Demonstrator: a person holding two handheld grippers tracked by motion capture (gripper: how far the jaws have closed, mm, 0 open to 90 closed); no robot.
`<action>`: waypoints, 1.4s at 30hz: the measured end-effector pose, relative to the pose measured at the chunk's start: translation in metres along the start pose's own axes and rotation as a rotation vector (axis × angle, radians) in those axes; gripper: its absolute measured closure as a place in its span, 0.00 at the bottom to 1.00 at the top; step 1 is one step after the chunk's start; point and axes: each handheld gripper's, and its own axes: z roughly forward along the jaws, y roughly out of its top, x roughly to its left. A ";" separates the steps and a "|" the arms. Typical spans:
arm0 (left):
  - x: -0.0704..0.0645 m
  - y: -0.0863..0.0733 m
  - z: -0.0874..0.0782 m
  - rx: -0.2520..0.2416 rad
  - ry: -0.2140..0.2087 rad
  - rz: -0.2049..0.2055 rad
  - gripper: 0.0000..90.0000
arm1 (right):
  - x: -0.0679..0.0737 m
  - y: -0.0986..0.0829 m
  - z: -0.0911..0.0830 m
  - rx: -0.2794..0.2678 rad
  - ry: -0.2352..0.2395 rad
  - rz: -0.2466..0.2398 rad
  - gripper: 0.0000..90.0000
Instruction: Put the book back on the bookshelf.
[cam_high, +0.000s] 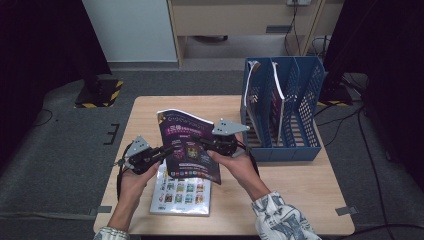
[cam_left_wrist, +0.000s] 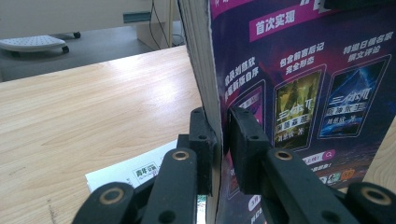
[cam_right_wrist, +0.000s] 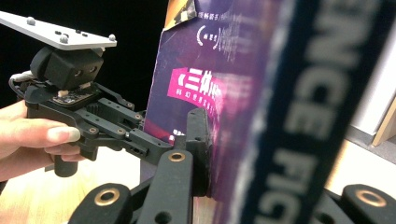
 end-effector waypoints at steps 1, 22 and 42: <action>0.000 0.000 0.000 0.000 0.000 0.001 0.88 | 0.000 0.001 0.000 0.006 -0.002 0.003 0.89; 0.018 -0.017 -0.007 0.069 0.157 -0.022 0.29 | 0.001 0.008 -0.013 -0.043 -0.040 0.004 0.94; 0.051 -0.059 -0.011 0.260 0.326 -0.085 0.07 | -0.008 0.019 -0.041 -0.108 -0.118 0.042 0.94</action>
